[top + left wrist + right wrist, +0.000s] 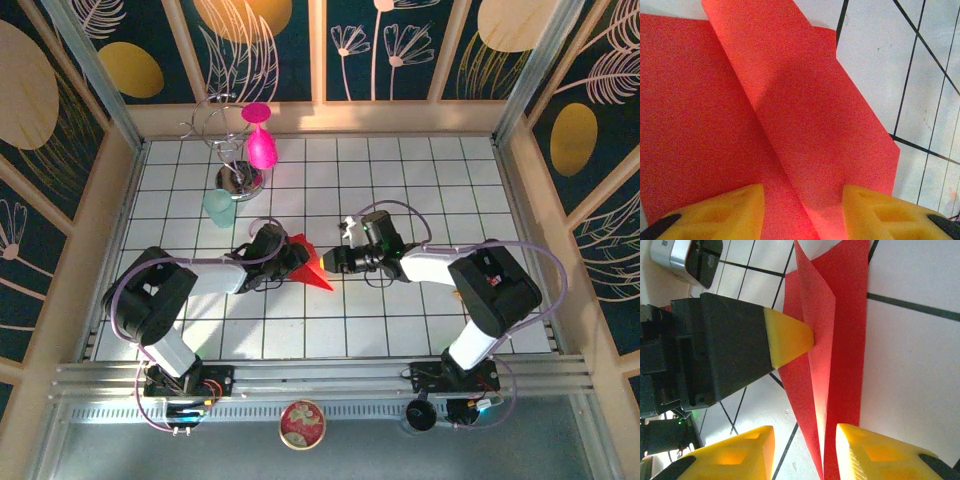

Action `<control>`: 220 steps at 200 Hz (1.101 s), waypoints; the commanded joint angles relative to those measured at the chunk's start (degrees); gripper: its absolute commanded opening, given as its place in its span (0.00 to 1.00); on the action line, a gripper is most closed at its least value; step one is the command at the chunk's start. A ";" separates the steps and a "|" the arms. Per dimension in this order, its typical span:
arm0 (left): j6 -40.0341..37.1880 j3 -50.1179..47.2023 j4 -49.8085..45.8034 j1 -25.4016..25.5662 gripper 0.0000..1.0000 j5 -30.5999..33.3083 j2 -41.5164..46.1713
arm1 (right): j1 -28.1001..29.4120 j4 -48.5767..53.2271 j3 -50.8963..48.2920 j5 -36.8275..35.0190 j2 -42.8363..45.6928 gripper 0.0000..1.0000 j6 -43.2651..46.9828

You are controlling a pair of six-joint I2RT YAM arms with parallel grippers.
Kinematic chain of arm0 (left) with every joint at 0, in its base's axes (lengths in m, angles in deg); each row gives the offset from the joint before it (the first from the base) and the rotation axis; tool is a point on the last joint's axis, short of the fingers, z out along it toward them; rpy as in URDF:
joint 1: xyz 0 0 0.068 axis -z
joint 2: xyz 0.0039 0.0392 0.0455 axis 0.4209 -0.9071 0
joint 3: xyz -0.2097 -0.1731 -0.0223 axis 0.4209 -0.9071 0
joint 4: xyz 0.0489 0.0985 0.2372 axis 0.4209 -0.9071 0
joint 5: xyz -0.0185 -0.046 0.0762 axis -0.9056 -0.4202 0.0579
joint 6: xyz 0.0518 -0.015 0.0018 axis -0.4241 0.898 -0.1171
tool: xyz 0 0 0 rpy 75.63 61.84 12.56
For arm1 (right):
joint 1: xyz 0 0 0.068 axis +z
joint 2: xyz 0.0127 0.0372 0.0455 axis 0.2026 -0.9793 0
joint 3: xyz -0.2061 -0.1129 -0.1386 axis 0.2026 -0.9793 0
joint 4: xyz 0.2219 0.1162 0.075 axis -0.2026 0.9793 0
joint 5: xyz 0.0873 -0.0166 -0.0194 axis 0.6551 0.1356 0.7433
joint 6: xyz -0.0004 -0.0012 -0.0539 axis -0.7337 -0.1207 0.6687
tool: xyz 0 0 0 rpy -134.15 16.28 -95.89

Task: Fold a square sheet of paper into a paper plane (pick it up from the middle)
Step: Fourth fold the wing at the center of the table.

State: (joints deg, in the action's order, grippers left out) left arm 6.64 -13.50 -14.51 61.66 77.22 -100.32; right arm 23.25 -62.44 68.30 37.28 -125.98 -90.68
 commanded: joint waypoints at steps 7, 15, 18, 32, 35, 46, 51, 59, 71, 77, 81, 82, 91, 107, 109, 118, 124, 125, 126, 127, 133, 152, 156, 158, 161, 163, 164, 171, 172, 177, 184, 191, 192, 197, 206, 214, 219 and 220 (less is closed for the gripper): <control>0.47 -0.56 -8.25 0.05 0.41 2.95 -2.38 | 2.04 1.66 -0.63 -4.72 0.43 0.39 2.34; 0.47 -0.58 -8.60 0.05 0.40 3.13 -2.39 | 2.52 1.49 -0.55 -5.38 0.28 0.40 2.42; 0.47 -0.63 -8.70 0.10 0.40 3.13 -2.38 | 2.58 1.40 -0.55 -5.58 0.23 0.40 2.43; 0.48 -0.74 -9.19 0.05 0.39 3.53 -2.42 | 2.92 1.03 -0.55 -6.56 -0.14 0.40 2.63; 0.47 -0.69 -9.40 0.05 0.38 3.61 -2.35 | 2.90 0.96 -0.61 -6.84 -0.20 0.40 2.68; 0.51 -0.71 -10.00 0.05 0.36 4.05 -2.36 | 3.03 0.84 -0.55 -7.68 -0.34 0.40 2.95; 0.60 -0.67 -10.18 0.05 0.36 4.23 -2.36 | 2.96 0.88 -0.55 -8.11 -0.46 0.40 3.11; 0.72 -0.66 -10.43 0.05 0.35 4.50 -3.71 | 3.03 0.91 -0.47 -8.43 -0.70 0.40 3.51; 1.03 -0.73 -10.65 0.05 0.35 4.58 -4.36 | 3.01 0.89 -0.29 -8.09 -1.45 0.40 4.19; 1.23 -0.79 -10.88 0.05 0.35 4.70 -4.57 | 3.03 1.10 0.08 -7.44 -2.13 0.40 4.55; 1.34 -0.77 -11.11 0.05 0.34 4.71 -4.73 | 3.03 1.40 0.23 -7.05 -2.72 0.40 4.92; 1.39 -0.71 -11.23 0.05 0.34 4.76 -4.77 | 3.03 1.46 0.37 -6.97 -2.80 0.40 4.99; 1.65 -0.67 -11.51 0.05 0.34 4.81 -4.97 | 3.03 1.95 0.92 -6.14 -4.02 0.40 5.67; 2.18 -0.63 -11.94 0.05 0.33 5.00 -5.36 | 3.03 1.90 1.31 -4.61 -5.73 0.40 6.53; 2.21 -0.58 -11.96 0.05 0.33 5.08 -5.47 | 3.03 1.95 1.35 -4.46 -5.95 0.40 6.62; 2.37 -0.43 -12.35 0.05 0.31 5.20 -5.84 | 3.03 1.98 1.55 -4.07 -6.66 0.40 6.87; 2.32 -0.24 -12.76 0.05 0.30 5.19 -6.10 | 3.03 2.05 1.65 -4.06 -7.05 0.40 7.00; 2.36 -0.18 -12.85 0.05 0.30 5.18 -6.20 | 3.03 2.05 1.70 -4.06 -7.07 0.40 7.00; 2.38 -0.19 -12.94 0.05 0.30 5.17 -6.29 | 2.99 2.05 1.72 -4.06 -7.09 0.39 7.00; 2.39 -0.15 -13.02 0.05 0.30 5.17 -6.34 | 2.99 2.05 1.72 -4.06 -7.09 0.39 7.00; 2.50 -0.29 -13.26 0.05 0.30 5.11 -6.55 | 2.94 2.20 1.81 -4.27 -7.47 0.39 7.08; 2.95 -1.06 -13.00 0.06 0.28 5.14 -6.84 | 2.86 2.57 2.00 -4.83 -8.29 0.35 7.05; 2.98 -1.01 -13.14 0.05 0.27 5.10 -6.94 | 2.85 2.54 2.00 -4.81 -8.49 0.34 7.02; 2.94 -1.00 -13.23 0.07 0.27 5.10 -6.94 | 2.85 2.57 2.00 -4.82 -8.64 0.33 6.98; 2.93 -1.03 -13.32 0.14 0.27 5.16 -7.02 | 2.85 2.58 2.07 -4.85 -8.72 0.33 6.92; 2.93 -1.00 -13.41 0.14 0.26 5.16 -7.03 | 2.85 2.62 2.09 -4.79 -8.83 0.33 6.87; 2.93 -1.00 -13.43 0.18 0.26 5.16 -7.06 | 2.85 2.65 2.09 -4.78 -8.89 0.33 6.85; 3.01 -1.15 -13.46 0.14 0.26 5.12 -7.06 | 2.83 2.59 2.09 -4.60 -9.11 0.31 6.74; 3.06 -1.16 -13.46 0.14 0.26 5.10 -7.03 | 2.80 2.58 2.09 -4.60 -9.12 0.31 6.69; 3.10 -1.17 -13.46 0.14 0.26 5.12 -6.99 | 2.79 2.50 2.09 -4.53 -9.29 0.30 6.59; 3.15 -1.19 -13.47 0.10 0.25 5.22 -6.98 | 2.78 2.35 2.09 -4.54 -9.17 0.29 6.49; 3.02 -1.07 -13.75 0.12 0.25 5.33 -7.00 | 2.74 2.23 2.09 -4.46 -8.91 0.29 6.31; 3.02 -1.03 -13.78 0.13 0.25 5.33 -7.00 | 2.76 2.23 2.09 -4.44 -8.84 0.29 6.21; 2.96 -0.88 -14.04 0.11 0.26 5.41 -6.95 | 2.76 2.42 2.24 -4.42 -8.55 0.29 6.06; 2.68 -0.59 -14.46 0.15 0.25 5.45 -6.80 | 2.73 2.58 2.44 -4.53 -7.30 0.31 5.62; 2.51 -0.37 -14.97 0.18 0.26 5.68 -6.74 | 2.69 2.26 2.16 -5.33 -5.66 0.33 4.91; 2.34 -0.15 -15.31 0.15 0.26 5.75 -6.68 | 2.63 2.14 1.92 -6.09 -4.50 0.34 4.40; 2.33 -0.14 -15.35 0.15 0.26 5.77 -6.62 | 2.61 2.14 1.88 -6.18 -4.13 0.34 4.25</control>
State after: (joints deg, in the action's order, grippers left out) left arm 8.54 -11.47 -17.11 61.73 80.37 -102.62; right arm 25.76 -61.54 69.98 32.40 -132.47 -85.00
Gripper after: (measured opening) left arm 0.254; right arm 0.327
